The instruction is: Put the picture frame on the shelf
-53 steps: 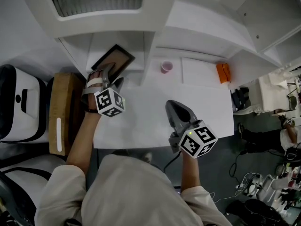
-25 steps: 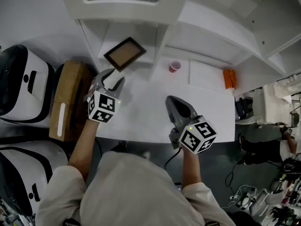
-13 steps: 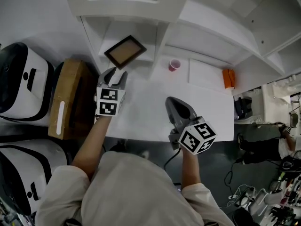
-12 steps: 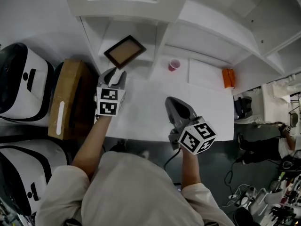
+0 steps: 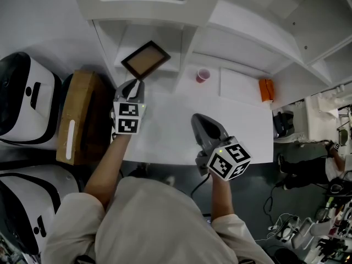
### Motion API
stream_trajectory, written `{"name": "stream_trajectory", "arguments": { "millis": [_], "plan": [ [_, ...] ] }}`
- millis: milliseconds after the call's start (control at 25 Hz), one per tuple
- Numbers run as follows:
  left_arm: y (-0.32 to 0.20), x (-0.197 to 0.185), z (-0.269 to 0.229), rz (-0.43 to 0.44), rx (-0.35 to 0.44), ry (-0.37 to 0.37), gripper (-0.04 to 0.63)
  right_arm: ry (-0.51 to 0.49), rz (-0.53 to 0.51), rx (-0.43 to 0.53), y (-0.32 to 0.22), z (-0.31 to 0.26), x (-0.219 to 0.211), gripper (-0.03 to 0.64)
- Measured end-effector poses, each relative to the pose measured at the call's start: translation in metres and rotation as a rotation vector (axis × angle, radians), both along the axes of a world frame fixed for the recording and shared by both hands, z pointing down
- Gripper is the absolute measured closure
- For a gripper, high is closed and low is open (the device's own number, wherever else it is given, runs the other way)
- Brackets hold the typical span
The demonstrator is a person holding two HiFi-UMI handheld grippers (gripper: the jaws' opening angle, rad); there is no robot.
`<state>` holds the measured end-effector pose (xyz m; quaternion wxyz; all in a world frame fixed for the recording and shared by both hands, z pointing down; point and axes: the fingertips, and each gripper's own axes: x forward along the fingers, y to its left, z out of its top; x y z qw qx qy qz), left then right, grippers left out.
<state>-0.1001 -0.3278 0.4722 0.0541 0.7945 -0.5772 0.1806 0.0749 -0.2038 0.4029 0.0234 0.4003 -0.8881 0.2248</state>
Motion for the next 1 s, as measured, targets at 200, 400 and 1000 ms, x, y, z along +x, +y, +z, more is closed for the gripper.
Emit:
{"name": "stream_trajectory", "arguments": {
  "millis": [200, 400, 1000],
  "plan": [
    [-0.007, 0.0, 0.001, 0.015, -0.003, 0.001, 0.532, 0.003, 0.008, 0.002, -0.004, 0.001, -0.001, 0.611],
    [-0.018, 0.0, 0.001, 0.023, -0.006, -0.002, 0.537, 0.005, 0.025, 0.001, -0.008, 0.001, 0.002, 0.611],
    [-0.063, 0.003, 0.002, 0.033, -0.004, -0.008, 0.541, 0.021, 0.073, -0.042, -0.023, 0.019, 0.014, 0.611]
  ]
}}
